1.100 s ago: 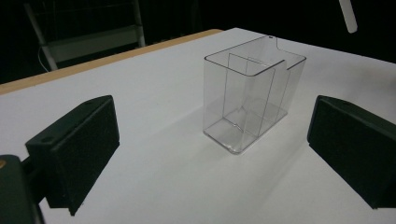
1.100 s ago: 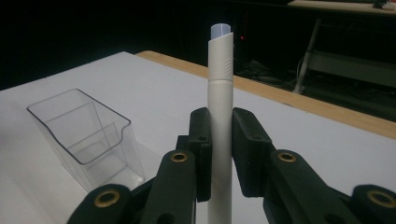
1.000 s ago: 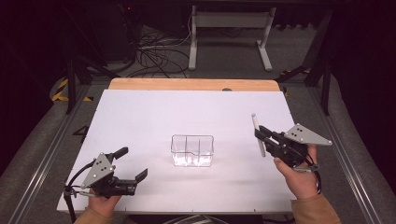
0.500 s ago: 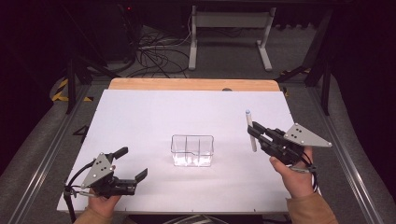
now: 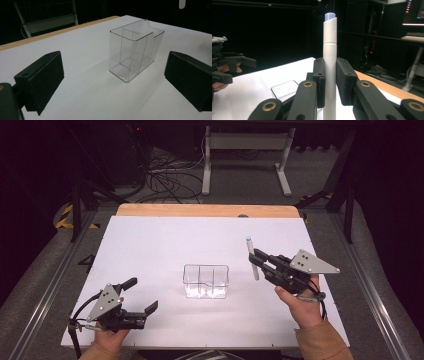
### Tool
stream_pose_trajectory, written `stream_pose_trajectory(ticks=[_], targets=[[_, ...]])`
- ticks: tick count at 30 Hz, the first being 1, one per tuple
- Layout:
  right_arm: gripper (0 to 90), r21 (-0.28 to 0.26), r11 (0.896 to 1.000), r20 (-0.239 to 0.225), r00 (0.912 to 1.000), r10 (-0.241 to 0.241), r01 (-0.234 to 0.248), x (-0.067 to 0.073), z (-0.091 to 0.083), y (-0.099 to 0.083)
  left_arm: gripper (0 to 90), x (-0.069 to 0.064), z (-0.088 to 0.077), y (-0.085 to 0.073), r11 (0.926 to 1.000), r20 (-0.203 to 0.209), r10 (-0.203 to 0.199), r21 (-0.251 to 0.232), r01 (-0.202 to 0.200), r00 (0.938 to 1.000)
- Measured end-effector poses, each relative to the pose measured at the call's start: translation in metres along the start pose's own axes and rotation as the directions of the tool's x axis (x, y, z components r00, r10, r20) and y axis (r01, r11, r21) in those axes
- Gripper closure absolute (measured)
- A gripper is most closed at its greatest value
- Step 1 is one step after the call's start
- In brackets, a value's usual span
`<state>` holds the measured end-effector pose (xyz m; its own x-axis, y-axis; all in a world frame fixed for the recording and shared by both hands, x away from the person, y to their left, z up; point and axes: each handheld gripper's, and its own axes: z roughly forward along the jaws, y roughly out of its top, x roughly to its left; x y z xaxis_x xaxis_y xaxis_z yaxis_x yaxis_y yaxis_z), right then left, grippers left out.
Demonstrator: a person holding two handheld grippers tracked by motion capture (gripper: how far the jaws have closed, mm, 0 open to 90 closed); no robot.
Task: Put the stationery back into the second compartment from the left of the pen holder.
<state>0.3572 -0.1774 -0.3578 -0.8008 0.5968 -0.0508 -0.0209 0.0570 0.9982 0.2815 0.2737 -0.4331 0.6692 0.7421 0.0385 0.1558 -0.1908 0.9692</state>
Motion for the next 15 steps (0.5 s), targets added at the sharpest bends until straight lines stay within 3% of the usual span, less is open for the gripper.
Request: stream_pose_trajectory(ticks=[15], targets=[[79.1,-0.047,0.999,-0.107,0.9942,-0.006,0.001,0.02,0.049,0.002,3.3,0.001,0.0,0.0,1.0,0.006,-0.005,0.002,0.005,1.0]])
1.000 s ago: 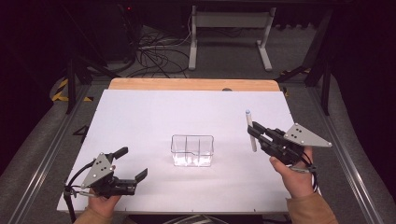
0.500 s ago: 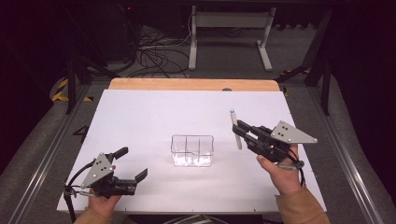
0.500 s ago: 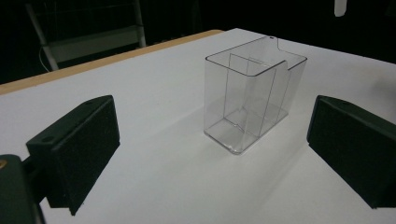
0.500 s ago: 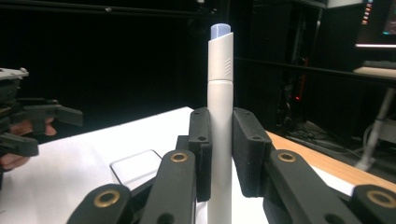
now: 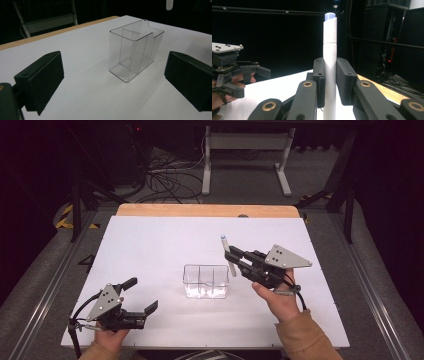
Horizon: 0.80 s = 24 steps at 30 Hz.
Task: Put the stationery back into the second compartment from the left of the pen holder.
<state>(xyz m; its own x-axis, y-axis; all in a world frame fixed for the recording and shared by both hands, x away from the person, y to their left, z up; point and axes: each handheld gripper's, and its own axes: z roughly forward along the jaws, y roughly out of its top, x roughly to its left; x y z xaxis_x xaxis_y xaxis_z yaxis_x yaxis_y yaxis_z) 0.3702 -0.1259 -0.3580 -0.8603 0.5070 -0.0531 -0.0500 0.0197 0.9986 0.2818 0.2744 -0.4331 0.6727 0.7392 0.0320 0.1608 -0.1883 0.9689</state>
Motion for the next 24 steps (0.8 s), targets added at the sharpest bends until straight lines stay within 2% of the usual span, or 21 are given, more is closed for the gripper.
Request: stream_pose_trajectory(ticks=[14,24], targets=[[79.1,-0.028,0.999,-0.06,0.9981,0.014,-0.016,0.011,0.032,-0.009,3.3,0.0,0.0,0.0,1.0,0.003,0.004,0.002,-0.004,1.0],[79.1,-0.009,0.999,-0.098,0.9947,0.033,-0.034,0.018,0.051,-0.016,3.3,0.0,0.001,0.0,1.0,0.005,0.004,-0.001,-0.004,1.0]])
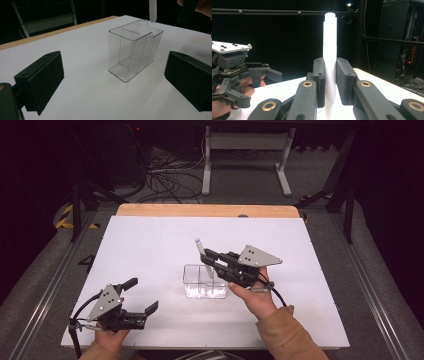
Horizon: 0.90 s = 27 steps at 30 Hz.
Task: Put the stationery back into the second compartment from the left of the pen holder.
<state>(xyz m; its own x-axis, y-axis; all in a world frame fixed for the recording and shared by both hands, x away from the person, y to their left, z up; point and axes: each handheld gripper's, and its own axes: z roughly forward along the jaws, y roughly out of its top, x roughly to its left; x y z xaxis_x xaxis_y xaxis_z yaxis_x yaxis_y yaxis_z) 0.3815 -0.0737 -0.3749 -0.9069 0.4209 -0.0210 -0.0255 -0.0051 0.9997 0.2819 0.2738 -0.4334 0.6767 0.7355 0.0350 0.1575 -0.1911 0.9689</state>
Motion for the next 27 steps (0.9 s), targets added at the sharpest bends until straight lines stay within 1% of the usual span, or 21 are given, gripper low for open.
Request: stream_pose_trajectory(ticks=[3,5,9,14,22,27], targets=[[79.0,0.008,1.0,-0.01,0.9999,-0.003,0.003,0.001,0.006,-0.002,3.3,0.0,0.0,0.0,1.0,0.002,-0.001,0.0,0.001,1.0],[79.0,0.014,1.0,-0.011,0.9999,0.002,-0.002,0.002,0.009,-0.003,3.3,0.001,0.0,0.0,1.0,0.002,0.003,0.002,-0.003,1.0],[79.0,0.017,1.0,-0.011,0.9999,0.0,0.0,0.002,0.013,-0.004,3.3,0.0,0.0,0.0,1.0,0.003,-0.003,-0.002,0.003,1.0],[79.0,0.034,0.999,-0.003,1.0,-0.004,0.004,0.001,0.013,-0.007,3.3,0.001,-0.001,0.0,1.0,0.003,-0.003,0.001,0.003,1.0],[78.9,0.073,0.997,-0.008,0.9999,-0.013,0.013,0.001,0.015,-0.014,3.3,0.001,0.0,0.0,1.0,0.003,-0.005,0.0,0.005,1.0],[78.8,0.103,0.995,0.005,0.9998,-0.018,0.017,-0.001,0.016,-0.019,3.3,0.001,-0.001,0.0,1.0,0.004,-0.003,0.001,0.003,1.0]])
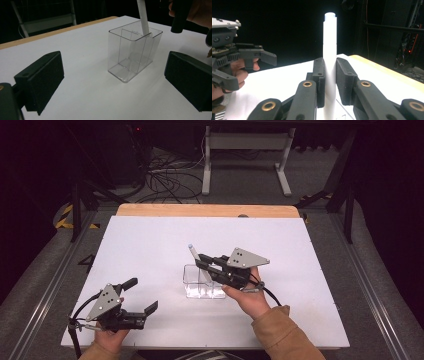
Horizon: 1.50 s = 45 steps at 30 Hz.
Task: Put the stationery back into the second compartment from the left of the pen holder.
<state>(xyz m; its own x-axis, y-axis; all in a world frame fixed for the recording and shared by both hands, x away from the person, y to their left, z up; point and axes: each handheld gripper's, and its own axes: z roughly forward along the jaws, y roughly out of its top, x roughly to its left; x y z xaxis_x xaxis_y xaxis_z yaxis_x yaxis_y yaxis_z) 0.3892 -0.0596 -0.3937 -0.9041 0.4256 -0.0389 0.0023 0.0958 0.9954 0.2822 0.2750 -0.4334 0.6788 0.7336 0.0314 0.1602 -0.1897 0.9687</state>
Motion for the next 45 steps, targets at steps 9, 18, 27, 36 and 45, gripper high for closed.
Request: stream_pose_trajectory(ticks=[9,18,27,36,45], targets=[[78.4,0.041,0.999,-0.004,0.9996,0.027,-0.026,0.0,0.002,-0.009,3.3,0.0,0.0,0.0,1.0,0.0,-0.001,0.0,0.001,1.0],[51.2,0.072,0.997,0.038,0.9992,0.011,-0.013,0.005,-0.002,-0.008,3.3,0.0,0.0,0.0,1.0,0.0,-0.005,0.0,0.005,1.0],[17.6,0.061,0.998,0.102,0.9943,-0.032,0.026,0.005,-0.014,0.006,3.3,-0.001,-0.002,-0.001,0.9999,-0.01,-0.01,-0.003,0.01,0.9999],[15.3,0.051,0.998,0.096,0.995,-0.028,0.024,0.003,-0.024,0.019,3.3,0.0,-0.003,-0.002,0.9999,-0.01,-0.014,0.001,0.014,0.9999],[13.7,0.051,0.999,0.106,0.9943,-0.014,0.008,-0.001,-0.036,0.025,3.3,0.0,-0.003,-0.001,0.9999,-0.012,-0.014,-0.004,0.014,0.9998]])
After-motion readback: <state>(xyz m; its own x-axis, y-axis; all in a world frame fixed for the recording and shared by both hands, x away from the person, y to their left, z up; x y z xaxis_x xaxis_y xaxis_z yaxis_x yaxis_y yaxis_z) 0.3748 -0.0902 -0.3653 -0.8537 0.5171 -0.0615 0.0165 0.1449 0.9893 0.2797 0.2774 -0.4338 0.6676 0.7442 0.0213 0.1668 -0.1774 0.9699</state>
